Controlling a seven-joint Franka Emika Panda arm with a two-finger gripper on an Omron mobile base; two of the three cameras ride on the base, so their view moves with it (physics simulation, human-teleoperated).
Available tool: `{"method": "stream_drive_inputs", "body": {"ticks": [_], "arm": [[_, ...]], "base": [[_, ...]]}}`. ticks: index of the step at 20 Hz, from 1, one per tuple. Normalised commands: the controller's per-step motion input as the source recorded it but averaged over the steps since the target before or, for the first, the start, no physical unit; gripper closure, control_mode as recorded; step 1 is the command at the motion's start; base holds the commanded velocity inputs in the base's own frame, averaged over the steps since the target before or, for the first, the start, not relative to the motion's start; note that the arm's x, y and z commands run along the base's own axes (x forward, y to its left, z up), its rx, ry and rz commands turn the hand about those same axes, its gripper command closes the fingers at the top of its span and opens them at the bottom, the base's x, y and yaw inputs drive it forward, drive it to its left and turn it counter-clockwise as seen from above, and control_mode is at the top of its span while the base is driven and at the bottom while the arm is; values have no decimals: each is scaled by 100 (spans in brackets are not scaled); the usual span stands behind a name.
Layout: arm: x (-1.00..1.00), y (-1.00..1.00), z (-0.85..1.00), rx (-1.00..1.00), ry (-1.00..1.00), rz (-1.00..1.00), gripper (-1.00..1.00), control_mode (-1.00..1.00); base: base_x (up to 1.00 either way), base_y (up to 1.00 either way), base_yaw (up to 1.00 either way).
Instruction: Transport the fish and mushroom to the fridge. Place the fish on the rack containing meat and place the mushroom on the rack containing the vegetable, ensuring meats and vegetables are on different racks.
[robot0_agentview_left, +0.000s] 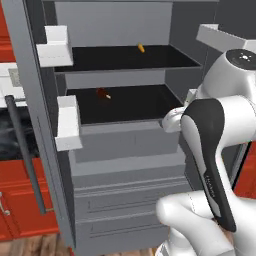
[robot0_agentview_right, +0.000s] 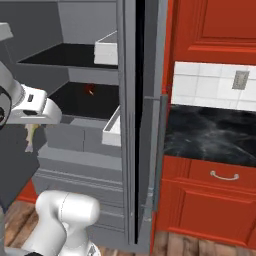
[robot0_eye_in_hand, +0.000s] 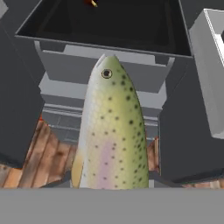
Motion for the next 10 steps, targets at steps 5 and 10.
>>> {"method": "stream_drive_inputs", "body": {"ticks": [5, 10], "arm": [[0, 0, 0, 0, 0, 0, 100, 100], [0, 0, 0, 0, 0, 0, 100, 100]], "base": [[100, 45, -7], [100, 4, -1]]}}
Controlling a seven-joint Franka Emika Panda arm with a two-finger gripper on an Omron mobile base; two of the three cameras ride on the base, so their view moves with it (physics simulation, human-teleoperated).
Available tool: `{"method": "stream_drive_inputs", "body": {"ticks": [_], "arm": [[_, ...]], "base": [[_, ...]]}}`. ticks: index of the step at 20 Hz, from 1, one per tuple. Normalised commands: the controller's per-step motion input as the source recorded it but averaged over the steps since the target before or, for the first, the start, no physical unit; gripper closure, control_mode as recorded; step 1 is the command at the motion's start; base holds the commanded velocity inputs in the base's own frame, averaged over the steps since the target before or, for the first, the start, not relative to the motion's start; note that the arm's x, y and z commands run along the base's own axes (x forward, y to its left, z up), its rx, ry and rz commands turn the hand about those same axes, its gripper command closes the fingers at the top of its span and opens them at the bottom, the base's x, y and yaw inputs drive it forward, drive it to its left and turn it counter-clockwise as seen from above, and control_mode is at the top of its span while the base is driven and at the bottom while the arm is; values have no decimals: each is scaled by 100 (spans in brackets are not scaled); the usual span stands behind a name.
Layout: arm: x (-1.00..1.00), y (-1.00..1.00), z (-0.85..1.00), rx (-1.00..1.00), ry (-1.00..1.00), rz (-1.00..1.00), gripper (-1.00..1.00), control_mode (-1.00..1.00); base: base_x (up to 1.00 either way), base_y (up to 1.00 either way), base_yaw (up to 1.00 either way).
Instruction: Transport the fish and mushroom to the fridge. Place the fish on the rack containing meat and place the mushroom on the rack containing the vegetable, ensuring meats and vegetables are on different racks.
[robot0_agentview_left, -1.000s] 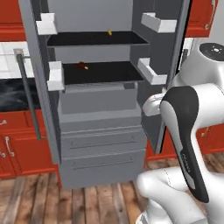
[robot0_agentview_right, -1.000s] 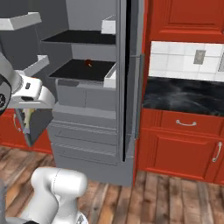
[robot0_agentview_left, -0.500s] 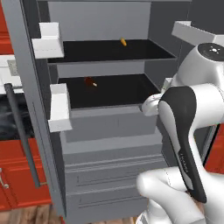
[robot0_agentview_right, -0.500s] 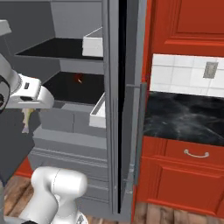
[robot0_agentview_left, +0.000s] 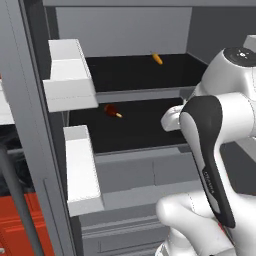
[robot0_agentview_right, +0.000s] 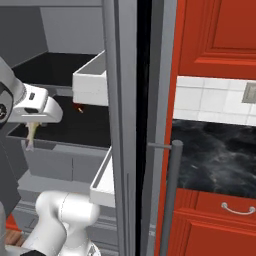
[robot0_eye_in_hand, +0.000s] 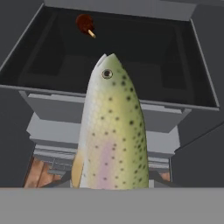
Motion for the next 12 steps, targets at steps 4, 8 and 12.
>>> {"method": "stream_drive_inputs", "body": {"ticks": [4, 8, 12], "arm": [[0, 0, 0, 0, 0, 0, 100, 100], [0, 0, 0, 0, 0, 0, 100, 100], [0, 0, 0, 0, 0, 0, 100, 100]], "base": [[100, 0, 0], [100, -1, 0], [100, 0, 0]]}}
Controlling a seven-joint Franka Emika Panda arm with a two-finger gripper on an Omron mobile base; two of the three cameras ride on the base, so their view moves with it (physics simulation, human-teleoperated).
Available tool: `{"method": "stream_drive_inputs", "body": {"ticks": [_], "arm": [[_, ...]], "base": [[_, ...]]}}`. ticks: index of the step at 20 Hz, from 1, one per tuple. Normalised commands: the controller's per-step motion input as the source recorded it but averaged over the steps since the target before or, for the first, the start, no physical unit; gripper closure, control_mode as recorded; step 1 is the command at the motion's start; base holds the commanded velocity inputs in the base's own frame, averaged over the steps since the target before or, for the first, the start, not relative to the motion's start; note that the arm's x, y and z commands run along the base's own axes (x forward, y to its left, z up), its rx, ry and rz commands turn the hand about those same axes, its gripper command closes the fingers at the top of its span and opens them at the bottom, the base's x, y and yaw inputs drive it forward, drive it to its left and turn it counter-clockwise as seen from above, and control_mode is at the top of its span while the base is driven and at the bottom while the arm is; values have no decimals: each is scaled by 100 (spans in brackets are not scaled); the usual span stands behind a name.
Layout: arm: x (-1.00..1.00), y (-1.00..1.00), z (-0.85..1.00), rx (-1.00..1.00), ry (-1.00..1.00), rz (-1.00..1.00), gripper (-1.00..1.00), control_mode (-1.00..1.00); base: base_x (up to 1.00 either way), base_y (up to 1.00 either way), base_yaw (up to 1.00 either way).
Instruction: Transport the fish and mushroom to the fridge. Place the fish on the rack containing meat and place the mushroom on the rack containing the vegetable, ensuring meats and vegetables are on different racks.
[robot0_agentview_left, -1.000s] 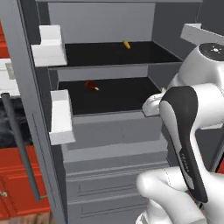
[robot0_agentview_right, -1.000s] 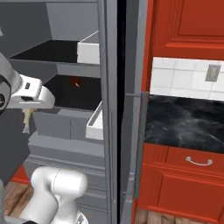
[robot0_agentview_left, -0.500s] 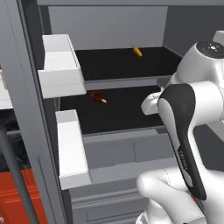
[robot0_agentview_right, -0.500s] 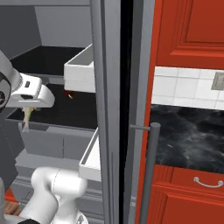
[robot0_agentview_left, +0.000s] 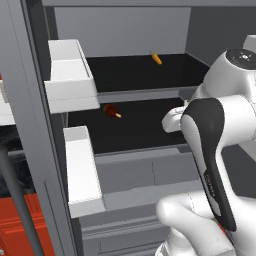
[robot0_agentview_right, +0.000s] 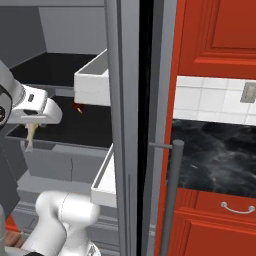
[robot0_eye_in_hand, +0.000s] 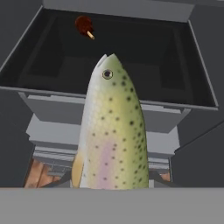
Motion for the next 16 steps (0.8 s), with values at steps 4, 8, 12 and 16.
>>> {"method": "stream_drive_inputs", "body": {"ticks": [4, 8, 12, 16], "arm": [[33, 0, -28, 0, -6, 0, 100, -100], [64, -3, -97, -1, -31, 2, 100, -100], [89, -3, -91, 0, -34, 0, 100, -100], [99, -18, -51, 3, -18, 0, 100, -100]], "base": [[49, -3, 0], [0, 0, 0], [0, 0, 0], [0, 0, 0]]}}
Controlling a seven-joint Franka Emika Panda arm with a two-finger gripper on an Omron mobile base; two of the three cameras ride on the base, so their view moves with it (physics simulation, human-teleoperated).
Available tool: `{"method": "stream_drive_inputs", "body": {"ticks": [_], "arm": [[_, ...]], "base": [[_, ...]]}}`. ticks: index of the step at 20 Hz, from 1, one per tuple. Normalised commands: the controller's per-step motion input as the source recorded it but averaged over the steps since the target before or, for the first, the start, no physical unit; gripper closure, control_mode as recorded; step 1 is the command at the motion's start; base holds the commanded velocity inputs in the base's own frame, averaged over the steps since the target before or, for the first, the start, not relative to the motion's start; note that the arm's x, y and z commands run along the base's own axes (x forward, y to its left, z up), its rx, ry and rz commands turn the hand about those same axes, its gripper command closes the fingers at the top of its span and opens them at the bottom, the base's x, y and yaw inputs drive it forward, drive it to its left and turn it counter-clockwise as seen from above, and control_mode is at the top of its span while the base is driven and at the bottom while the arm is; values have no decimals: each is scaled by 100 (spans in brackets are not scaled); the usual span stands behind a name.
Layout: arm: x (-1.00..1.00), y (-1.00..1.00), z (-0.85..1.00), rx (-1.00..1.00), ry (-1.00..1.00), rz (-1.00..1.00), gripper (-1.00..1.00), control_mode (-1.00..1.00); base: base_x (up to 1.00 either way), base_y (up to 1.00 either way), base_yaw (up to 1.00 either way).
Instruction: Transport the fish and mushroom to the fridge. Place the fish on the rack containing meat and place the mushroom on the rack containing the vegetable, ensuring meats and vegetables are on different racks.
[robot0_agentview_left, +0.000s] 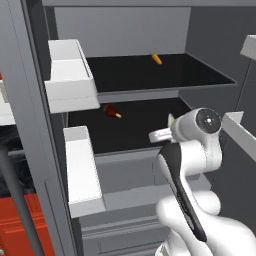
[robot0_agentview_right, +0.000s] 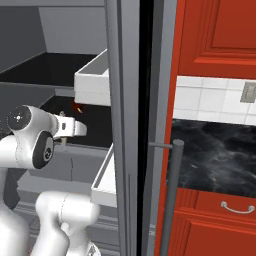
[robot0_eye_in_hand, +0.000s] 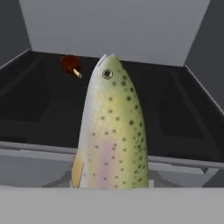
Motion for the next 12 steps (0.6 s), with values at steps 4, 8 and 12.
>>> {"method": "stream_drive_inputs", "body": {"ticks": [4, 8, 12], "arm": [[96, -35, -11, 11, -2, 1, 100, -100], [91, -21, 0, 8, 0, 0, 100, -100], [73, -2, 0, 4, 5, 0, 100, -100]], "base": [[0, 0, 0], [0, 0, 0], [0, 0, 0]]}}
